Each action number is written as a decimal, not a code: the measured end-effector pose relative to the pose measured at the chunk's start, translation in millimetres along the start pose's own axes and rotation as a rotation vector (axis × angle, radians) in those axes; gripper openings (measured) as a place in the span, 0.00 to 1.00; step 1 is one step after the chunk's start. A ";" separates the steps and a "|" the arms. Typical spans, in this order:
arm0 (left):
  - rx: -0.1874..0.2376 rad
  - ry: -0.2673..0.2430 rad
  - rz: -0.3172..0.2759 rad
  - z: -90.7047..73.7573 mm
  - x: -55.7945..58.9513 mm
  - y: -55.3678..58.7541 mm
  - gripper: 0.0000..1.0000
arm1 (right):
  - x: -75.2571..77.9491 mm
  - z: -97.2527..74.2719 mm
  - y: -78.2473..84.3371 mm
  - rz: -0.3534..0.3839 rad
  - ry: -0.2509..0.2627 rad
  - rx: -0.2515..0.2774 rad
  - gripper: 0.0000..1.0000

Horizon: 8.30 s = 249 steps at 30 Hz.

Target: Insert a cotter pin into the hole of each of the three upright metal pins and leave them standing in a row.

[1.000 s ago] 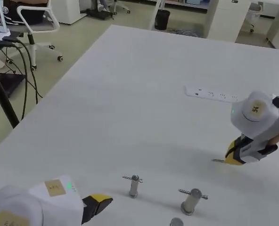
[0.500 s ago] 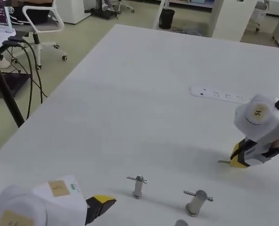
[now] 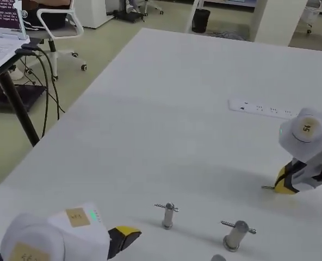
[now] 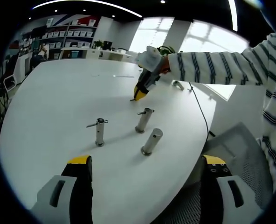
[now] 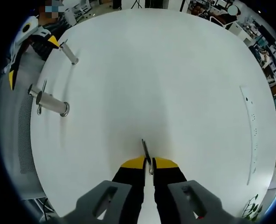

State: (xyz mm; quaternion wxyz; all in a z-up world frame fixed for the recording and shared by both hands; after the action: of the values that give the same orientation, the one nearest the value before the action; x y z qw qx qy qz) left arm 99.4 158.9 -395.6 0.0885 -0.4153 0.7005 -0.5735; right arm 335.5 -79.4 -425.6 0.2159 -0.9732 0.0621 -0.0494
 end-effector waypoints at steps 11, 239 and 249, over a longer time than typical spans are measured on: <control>-0.005 -0.017 -0.007 -3.2 -0.1 1.8 0.95 | -0.2 3.5 -3.6 -0.068 -0.007 -0.069 0.00; 0.050 0.431 0.400 48.2 46.4 -85.1 0.00 | -205.6 -73.5 -61.6 0.139 0.261 0.766 0.00; 0.005 0.466 0.468 47.4 49.5 -75.9 0.00 | -211.0 -75.9 -55.7 0.104 0.212 0.736 0.00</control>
State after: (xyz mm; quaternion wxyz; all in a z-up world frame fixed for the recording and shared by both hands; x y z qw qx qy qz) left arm 132.7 90.6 -327.1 0.0564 -0.1005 0.7770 -0.6188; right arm 123.3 -30.7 -348.0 0.5452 -0.8157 0.1115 -0.1577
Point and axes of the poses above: the centre of the closed fingertips' face, and the gripper's own axes: z roughly forward along the fingers, x roughly to its right, y roughly out of its underside, the point moved 7 cm from there along -z, roughly backward along the fingers, and after that the axes turned 13 degrees about x, right-handed, at the moved point
